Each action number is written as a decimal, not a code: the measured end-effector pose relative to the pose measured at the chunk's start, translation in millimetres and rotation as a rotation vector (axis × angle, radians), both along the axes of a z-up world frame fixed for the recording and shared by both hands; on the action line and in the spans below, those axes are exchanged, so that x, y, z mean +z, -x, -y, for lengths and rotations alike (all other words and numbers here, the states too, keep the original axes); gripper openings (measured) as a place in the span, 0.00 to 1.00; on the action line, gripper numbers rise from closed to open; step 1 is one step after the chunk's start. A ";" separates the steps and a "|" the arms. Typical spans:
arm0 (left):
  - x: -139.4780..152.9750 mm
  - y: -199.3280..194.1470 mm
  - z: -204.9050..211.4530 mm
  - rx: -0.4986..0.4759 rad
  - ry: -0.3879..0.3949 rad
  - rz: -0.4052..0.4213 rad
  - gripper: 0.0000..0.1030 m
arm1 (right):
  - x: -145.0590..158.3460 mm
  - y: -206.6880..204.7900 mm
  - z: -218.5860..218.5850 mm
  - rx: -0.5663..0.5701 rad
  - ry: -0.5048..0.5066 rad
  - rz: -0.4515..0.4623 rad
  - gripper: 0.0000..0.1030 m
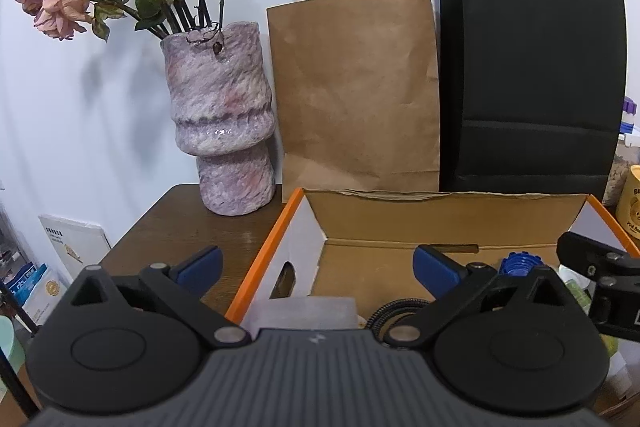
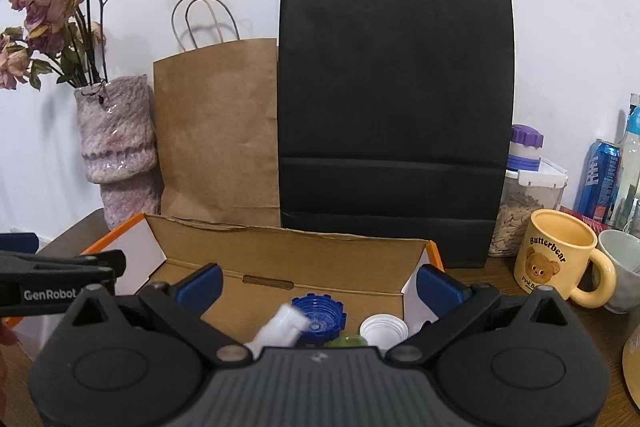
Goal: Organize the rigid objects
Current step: 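Carry the plastic box and spray bottle over the box and open both tools, then withdraw both tools from the box toward the white cap and tape roll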
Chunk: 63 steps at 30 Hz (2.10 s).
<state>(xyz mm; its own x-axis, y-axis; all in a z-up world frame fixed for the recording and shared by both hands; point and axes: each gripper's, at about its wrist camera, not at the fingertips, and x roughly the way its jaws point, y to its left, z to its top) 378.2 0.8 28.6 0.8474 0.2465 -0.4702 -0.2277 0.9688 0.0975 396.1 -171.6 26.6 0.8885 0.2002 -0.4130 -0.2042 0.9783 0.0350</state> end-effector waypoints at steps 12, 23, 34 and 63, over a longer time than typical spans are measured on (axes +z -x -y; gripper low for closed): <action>1.6 4.1 0.4 -0.004 0.008 0.006 1.00 | 4.3 5.3 3.9 -0.004 -0.011 0.014 1.00; 8.2 23.9 2.0 -0.012 0.010 0.035 1.00 | 13.4 25.3 10.7 0.009 -0.019 0.046 1.00; 16.9 64.2 -1.5 -0.016 0.026 0.067 1.00 | 18.9 60.8 24.7 0.010 -0.013 0.075 1.00; 21.3 185.0 -15.1 -0.067 0.072 0.057 1.00 | 9.7 178.3 28.7 0.078 0.055 0.053 1.00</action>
